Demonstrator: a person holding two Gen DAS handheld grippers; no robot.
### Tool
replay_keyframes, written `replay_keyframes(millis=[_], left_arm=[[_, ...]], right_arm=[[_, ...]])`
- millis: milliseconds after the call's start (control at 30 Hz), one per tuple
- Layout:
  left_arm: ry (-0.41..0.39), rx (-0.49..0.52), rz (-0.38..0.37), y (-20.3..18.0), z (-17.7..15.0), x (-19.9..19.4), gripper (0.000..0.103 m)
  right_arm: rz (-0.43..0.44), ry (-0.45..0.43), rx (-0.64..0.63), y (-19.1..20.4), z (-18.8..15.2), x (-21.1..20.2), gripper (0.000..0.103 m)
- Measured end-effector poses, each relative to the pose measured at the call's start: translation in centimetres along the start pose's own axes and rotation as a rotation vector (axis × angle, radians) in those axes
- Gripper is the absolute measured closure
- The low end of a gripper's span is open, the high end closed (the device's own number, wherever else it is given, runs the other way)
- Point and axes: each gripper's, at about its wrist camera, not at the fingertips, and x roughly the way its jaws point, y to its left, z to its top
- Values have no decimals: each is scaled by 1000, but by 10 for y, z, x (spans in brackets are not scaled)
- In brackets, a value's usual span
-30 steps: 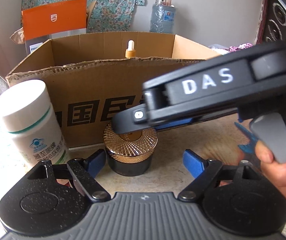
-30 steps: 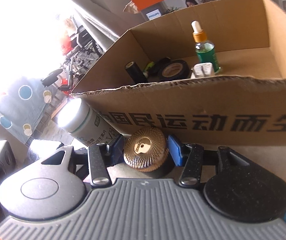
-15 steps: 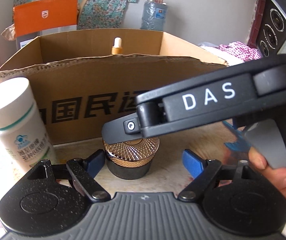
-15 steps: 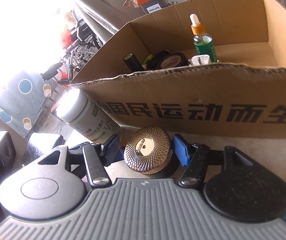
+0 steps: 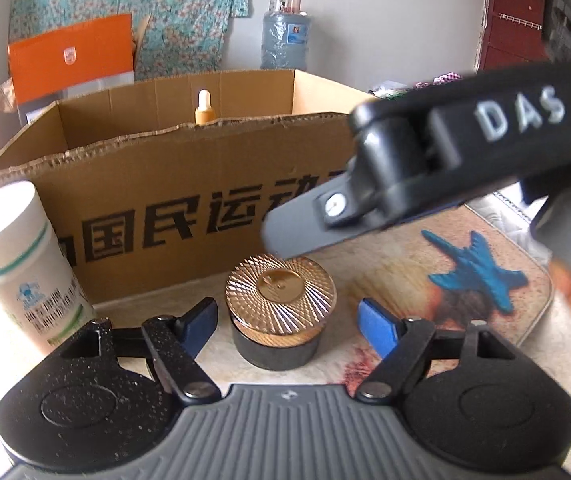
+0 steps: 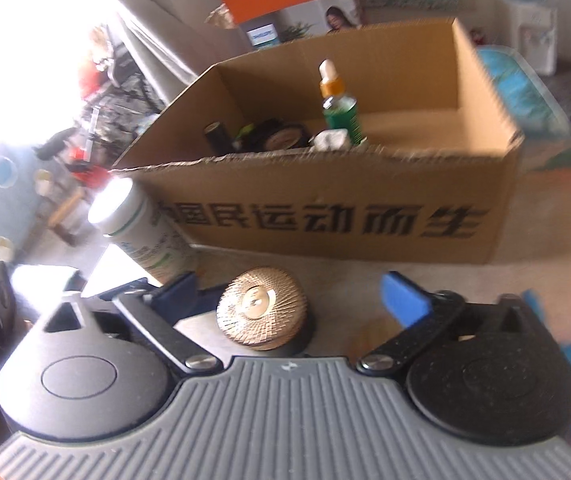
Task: Organize rigid objects
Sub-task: 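Lift the held jar and carry it over the box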
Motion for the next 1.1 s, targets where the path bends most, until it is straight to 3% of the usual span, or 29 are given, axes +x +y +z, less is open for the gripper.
replay_keyframes(millis=[167,233,367,533,600,700,767,833,1100], left_arm=[[-9,30,5,-5,0,5,24],[-4,34,3,-6,-1,9,28],[3,45,11,-5,-5,15,34],[-5,48,33,-3,-10,19,46],[-9,33,23,-1,-10,20,46],[-22,31,24,-1,-12,21,46],[-28,27,23,-1,-13,21,46],[-29,23,22,0,-13,21,46],[-36,4,-13,-2,-7,7,46]], right_arm=[[-141,-73,-55,8,4,-15,1],[-115,-85,-73,8,1,-16,1],[-27,-14,-24,1,-4,-8,1],[5,29,7,5,-9,9,2],[25,32,0,9,-9,13,5],[52,53,-3,12,-7,23,18],[69,86,17,11,-6,33,36],[67,113,43,10,-7,40,43],[30,105,33,15,-8,26,44]])
